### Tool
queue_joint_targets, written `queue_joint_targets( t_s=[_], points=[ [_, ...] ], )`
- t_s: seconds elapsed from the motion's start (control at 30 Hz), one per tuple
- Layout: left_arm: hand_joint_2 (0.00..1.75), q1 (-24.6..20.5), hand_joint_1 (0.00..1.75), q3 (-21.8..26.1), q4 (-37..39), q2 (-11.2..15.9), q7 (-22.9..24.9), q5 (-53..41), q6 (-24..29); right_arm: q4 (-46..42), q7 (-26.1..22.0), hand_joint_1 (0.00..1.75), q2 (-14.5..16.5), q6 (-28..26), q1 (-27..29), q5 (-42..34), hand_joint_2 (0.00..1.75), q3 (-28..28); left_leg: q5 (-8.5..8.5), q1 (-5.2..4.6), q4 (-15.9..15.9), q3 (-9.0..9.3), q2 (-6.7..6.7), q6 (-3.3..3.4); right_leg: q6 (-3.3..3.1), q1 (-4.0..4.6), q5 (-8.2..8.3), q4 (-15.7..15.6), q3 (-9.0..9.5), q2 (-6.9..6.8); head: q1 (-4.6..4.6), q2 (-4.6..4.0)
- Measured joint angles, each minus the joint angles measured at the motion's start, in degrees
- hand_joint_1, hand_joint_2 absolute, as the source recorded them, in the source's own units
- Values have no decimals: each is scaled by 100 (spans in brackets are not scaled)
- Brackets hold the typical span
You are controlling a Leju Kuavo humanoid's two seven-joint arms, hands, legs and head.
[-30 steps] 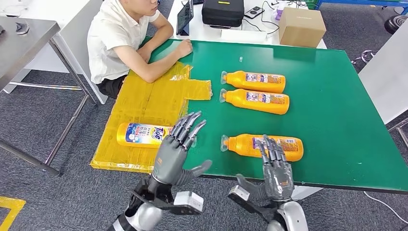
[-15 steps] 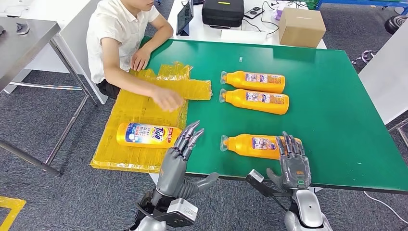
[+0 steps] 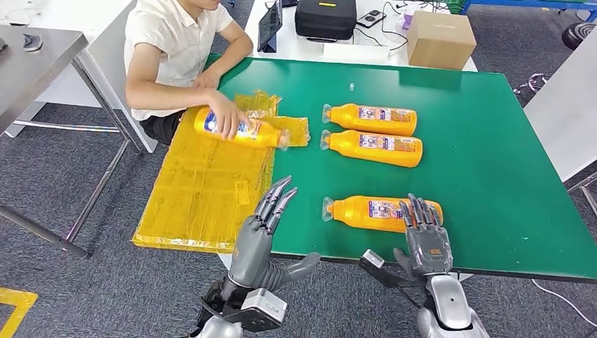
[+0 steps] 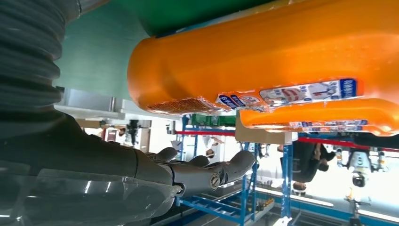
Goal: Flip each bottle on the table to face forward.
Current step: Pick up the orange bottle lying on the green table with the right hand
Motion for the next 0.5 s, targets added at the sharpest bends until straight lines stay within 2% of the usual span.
queue_joint_targets(
  t_s=[0.1, 0.27, 0.4, 0.5],
  points=[
    [175, -24, 0, -42, 0, -2, -30, 137, -53, 429, 57, 0, -1, 4, -387, -103, 175, 21, 3, 0, 0, 2, 6, 2, 1, 0, 3, 0, 0, 1, 1, 0],
    [175, -92, 0, -133, 3, -8, -49, 193, -92, 1323, -128, 0, 47, 43, -1070, -380, 175, 45, 6, -1, 1, 3, 6, 5, 6, -1, 6, 0, 2, 0, 0, 0],
    [175, -161, 0, -163, 37, -29, -49, 246, -103, 2000, -52, 0, 146, 485, -1539, -505, 175, 58, 7, 0, 2, 6, 10, 5, 6, 0, 6, 0, 2, 2, -1, 0],
    [175, -200, 0, -173, 73, -46, -49, 262, -111, 2430, 20, 0, 189, 490, -1825, -528, 175, 78, 6, 0, 2, 12, 11, 5, 6, 0, 6, 0, 6, 3, 1, 0]
  ],
)
